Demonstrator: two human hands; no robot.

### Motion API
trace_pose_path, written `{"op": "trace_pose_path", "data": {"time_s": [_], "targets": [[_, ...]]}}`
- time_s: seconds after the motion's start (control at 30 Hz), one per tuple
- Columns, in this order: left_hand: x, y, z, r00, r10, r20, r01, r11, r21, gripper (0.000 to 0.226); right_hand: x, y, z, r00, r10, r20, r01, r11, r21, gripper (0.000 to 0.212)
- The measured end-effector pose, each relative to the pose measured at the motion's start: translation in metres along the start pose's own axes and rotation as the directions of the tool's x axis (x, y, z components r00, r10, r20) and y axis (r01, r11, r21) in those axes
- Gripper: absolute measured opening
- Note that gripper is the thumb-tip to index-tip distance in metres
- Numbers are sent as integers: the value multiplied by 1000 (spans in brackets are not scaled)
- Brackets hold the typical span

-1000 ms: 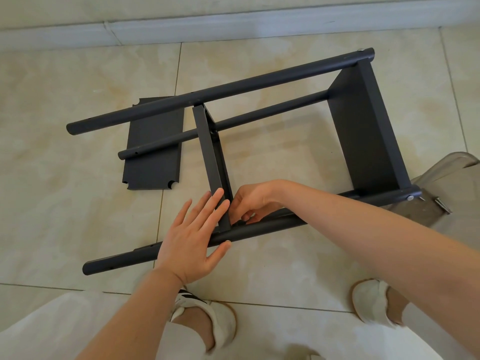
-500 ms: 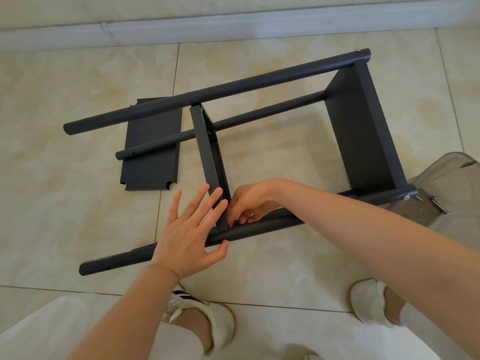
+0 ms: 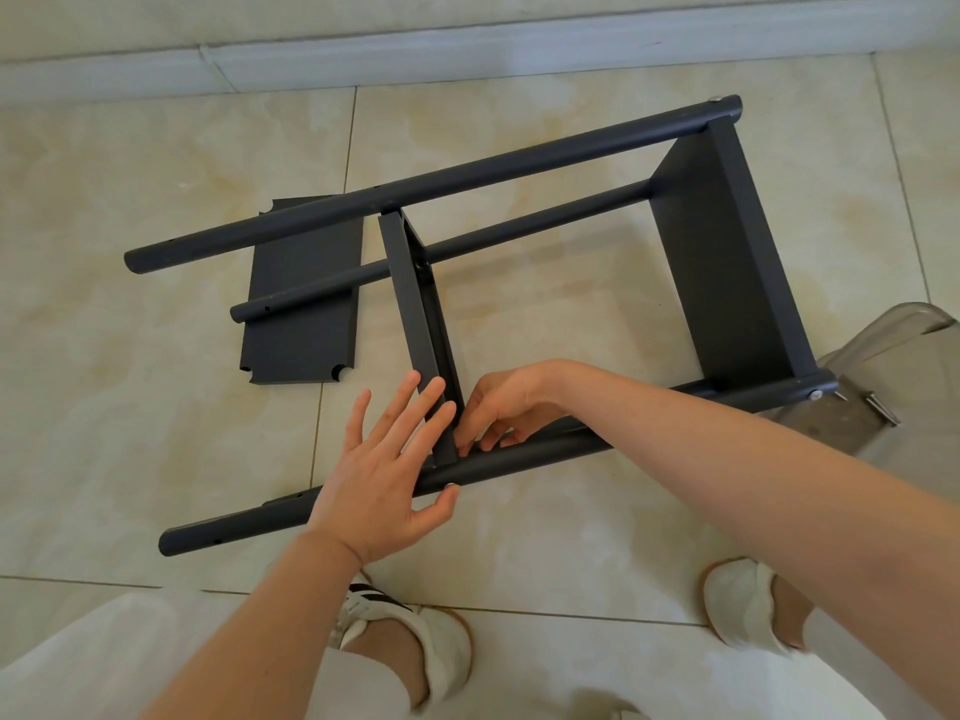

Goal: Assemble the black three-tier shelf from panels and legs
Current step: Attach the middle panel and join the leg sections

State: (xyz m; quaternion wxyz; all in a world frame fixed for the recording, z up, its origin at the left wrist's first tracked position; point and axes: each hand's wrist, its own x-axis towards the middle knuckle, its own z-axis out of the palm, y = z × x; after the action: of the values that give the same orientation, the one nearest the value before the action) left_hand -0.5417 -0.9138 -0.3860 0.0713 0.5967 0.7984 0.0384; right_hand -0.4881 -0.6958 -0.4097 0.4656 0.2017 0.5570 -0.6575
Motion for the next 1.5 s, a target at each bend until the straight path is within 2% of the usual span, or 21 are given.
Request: {"op": "trace_pose_path", "data": {"time_s": [0.1, 0.23, 0.4, 0.53, 0.7, 0.9, 1.07, 1.27, 1.4, 1.5], "targets": [[1, 0, 0, 1000, 0, 9, 1, 1000, -22, 73, 4, -2, 3, 1000, -14, 20, 14, 1000, 20, 7], [1, 0, 0, 1000, -3, 28, 4, 999, -50, 74, 5, -8, 3, 999, 17, -38, -20, 996, -89, 8], [1, 1, -1, 1000, 0, 20, 2, 996, -94, 74, 5, -10, 0, 999, 9, 35, -8, 1000, -11, 10], [1, 2, -2, 1000, -6, 24, 9, 995, -99, 74, 6, -9, 3, 999, 36, -16, -37, 996, -81, 9], [1, 1, -1, 1000, -9, 12, 10, 995, -100, 74, 3, -8, 1, 999, 9, 40, -9, 1000, -17, 13], [1, 2, -1, 1000, -11, 13, 12, 995, -104, 75, 3, -8, 2, 999, 20, -40, -24, 994, -106, 9], [1, 1, -1, 1000, -17, 18, 19, 995, -101, 76, 2, -8, 1, 999, -5, 36, 7, 999, -40, 9], [1, 2, -1, 1000, -17, 14, 19, 995, -97, 76, 3, -10, 0, 999, 20, -34, -25, 989, -143, 11], [1, 1, -1, 1000, -13, 13, 14, 996, -93, 76, 3, -9, 1, 999, -30, 22, 31, 998, -61, 11], [1, 1, 0, 1000, -17, 9, 18, 995, -96, 76, 4, -8, 3, 999, -35, 21, 36, 997, -65, 11]]}}
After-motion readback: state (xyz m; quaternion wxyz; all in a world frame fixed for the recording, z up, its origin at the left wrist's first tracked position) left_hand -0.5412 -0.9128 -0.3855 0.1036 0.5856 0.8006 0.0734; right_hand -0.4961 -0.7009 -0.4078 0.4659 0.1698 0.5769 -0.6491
